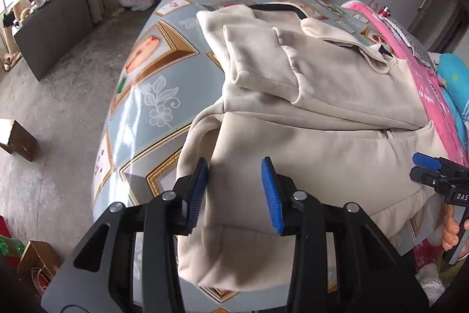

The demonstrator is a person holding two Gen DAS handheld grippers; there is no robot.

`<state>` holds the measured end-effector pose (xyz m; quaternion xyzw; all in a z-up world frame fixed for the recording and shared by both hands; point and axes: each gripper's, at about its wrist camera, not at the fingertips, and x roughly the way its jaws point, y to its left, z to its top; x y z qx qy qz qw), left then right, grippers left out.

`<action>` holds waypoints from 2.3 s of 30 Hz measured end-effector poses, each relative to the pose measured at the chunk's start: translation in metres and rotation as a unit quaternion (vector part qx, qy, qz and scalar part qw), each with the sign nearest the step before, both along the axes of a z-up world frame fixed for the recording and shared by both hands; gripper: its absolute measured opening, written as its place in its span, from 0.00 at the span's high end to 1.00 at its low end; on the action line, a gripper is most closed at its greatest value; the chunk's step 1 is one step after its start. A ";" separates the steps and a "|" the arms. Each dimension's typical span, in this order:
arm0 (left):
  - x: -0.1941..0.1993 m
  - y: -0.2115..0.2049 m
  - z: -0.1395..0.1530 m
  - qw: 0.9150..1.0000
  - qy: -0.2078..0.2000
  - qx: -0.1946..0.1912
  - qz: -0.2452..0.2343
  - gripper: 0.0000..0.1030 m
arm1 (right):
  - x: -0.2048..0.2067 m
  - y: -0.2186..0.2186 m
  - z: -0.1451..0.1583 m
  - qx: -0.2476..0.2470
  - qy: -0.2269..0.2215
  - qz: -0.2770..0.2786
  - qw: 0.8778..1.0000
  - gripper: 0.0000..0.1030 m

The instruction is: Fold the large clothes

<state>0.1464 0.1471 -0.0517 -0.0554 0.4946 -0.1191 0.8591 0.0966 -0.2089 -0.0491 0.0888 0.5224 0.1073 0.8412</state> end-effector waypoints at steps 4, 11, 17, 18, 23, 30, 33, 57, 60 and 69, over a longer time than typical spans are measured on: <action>0.009 0.004 0.001 0.999 0.005 -0.031 -0.013 0.66 | 0.000 -0.001 0.000 0.007 -0.002 -0.005 1.000 0.29; 0.022 0.015 0.001 0.992 0.007 -0.119 -0.030 0.75 | 0.000 0.003 -0.001 -0.004 -0.002 -0.003 1.000 0.29; 0.006 0.007 0.026 0.982 -0.032 -0.155 -0.100 0.77 | 0.000 0.003 -0.001 -0.004 -0.002 -0.004 1.000 0.29; 0.005 0.003 0.024 0.983 -0.027 -0.146 -0.105 0.77 | 0.000 0.003 -0.001 -0.006 -0.002 -0.003 1.000 0.29; 0.015 0.003 0.009 0.987 0.004 -0.133 -0.093 0.77 | -0.001 0.004 -0.001 -0.007 -0.004 -0.003 1.000 0.29; 0.029 0.000 -0.004 0.992 0.036 -0.101 -0.072 0.76 | -0.001 0.005 -0.001 -0.014 -0.006 -0.002 1.000 0.29; 0.027 -0.004 -0.003 0.992 0.031 -0.091 -0.077 0.77 | -0.001 0.005 -0.001 -0.013 -0.007 -0.002 1.000 0.29; -0.004 -0.062 0.009 0.987 -0.014 0.146 -0.069 0.76 | -0.036 -0.091 0.034 0.028 -0.058 -0.116 0.991 0.21; -0.005 -0.064 0.010 0.986 -0.013 0.154 -0.066 0.76 | -0.038 -0.127 0.037 0.037 -0.060 -0.159 0.985 0.21; -0.006 -0.068 0.009 0.984 -0.014 0.165 -0.064 0.76 | -0.002 -0.189 0.031 0.103 -0.058 -0.185 0.976 0.29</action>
